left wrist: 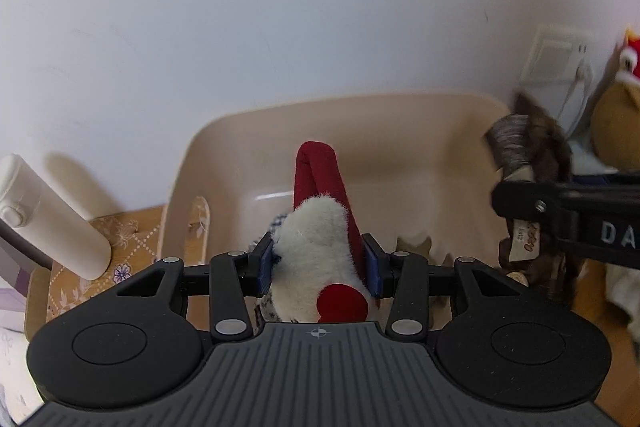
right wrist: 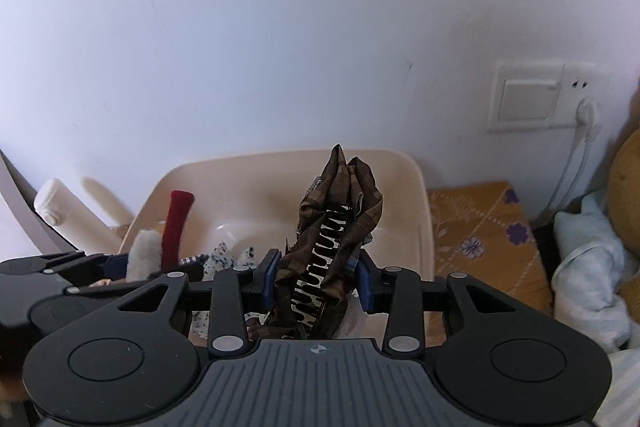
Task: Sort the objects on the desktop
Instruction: 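Lift both items into the beige basket and release them, then grasp the white fluffy hat with left gripper while right grasps dark box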
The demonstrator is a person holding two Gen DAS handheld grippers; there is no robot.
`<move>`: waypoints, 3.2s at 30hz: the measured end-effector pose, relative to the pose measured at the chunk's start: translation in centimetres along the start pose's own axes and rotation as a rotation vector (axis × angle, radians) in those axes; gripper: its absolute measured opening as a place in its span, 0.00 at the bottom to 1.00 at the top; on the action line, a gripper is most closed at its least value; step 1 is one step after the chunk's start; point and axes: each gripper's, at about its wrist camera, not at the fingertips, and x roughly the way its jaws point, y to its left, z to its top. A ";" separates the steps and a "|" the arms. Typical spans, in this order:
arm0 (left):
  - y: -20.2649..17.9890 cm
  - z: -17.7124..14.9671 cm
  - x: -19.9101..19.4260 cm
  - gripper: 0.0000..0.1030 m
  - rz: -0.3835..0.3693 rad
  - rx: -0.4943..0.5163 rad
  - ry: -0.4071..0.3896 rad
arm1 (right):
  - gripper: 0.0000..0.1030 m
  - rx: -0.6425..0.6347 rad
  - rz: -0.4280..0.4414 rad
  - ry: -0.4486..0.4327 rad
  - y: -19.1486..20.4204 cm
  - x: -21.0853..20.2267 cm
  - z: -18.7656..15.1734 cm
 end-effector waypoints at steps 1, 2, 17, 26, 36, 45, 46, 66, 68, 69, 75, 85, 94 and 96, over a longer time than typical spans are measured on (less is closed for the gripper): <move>0.0 -0.3 0.4 0.43 -0.006 0.001 0.013 | 0.35 0.010 0.003 0.003 -0.3 0.6 -0.2; 0.0 -0.7 0.7 0.43 -0.012 -0.002 0.027 | 0.35 0.020 0.002 0.010 -0.3 1.1 -0.4; 1.4 -3.0 0.4 0.76 -0.046 -0.064 0.063 | 0.87 0.016 0.008 -0.047 -0.4 1.3 -1.1; 3.2 -3.1 -4.4 0.77 -0.056 -0.056 -0.008 | 1.00 0.008 0.023 -0.224 -1.2 -4.0 -2.5; 6.5 -6.9 -8.2 0.78 -0.056 -0.116 0.016 | 1.00 -0.090 0.021 -0.251 -1.0 -6.8 -6.6; 9.6 -12.6 -8.9 0.78 -0.018 -0.169 0.084 | 1.00 -0.091 0.015 -0.188 -1.5 -7.8 -10.8; 9.8 -13.2 -8.9 0.78 -0.015 -0.166 0.089 | 1.00 -0.092 0.009 -0.177 -1.4 -8.2 -11.3; 10.0 -18.1 -5.3 0.78 -0.054 -0.219 0.202 | 1.00 -0.175 -0.145 0.073 -3.2 -3.0 -17.5; 10.0 -18.1 -4.5 0.78 -0.046 -0.232 0.214 | 1.00 -0.185 -0.165 0.099 -3.3 -2.2 -17.8; 10.0 -18.1 -4.1 0.78 -0.040 -0.238 0.219 | 0.99 -0.191 -0.183 0.107 -3.3 -1.9 -17.9; 10.5 -18.3 -1.9 0.78 -0.014 -0.277 0.262 | 0.98 -0.212 -0.212 0.160 -4.0 -0.1 -18.2; 10.4 -18.9 0.5 0.78 -0.010 -0.286 0.299 | 0.92 -0.226 -0.190 0.237 -3.5 3.0 -17.6; 9.1 -18.9 1.2 0.85 0.033 -0.220 0.284 | 1.00 -0.148 -0.202 0.288 -4.0 4.8 -17.2; 9.2 -18.9 1.2 0.85 0.032 -0.218 0.284 | 1.00 -0.161 -0.217 0.282 -3.6 4.9 -17.4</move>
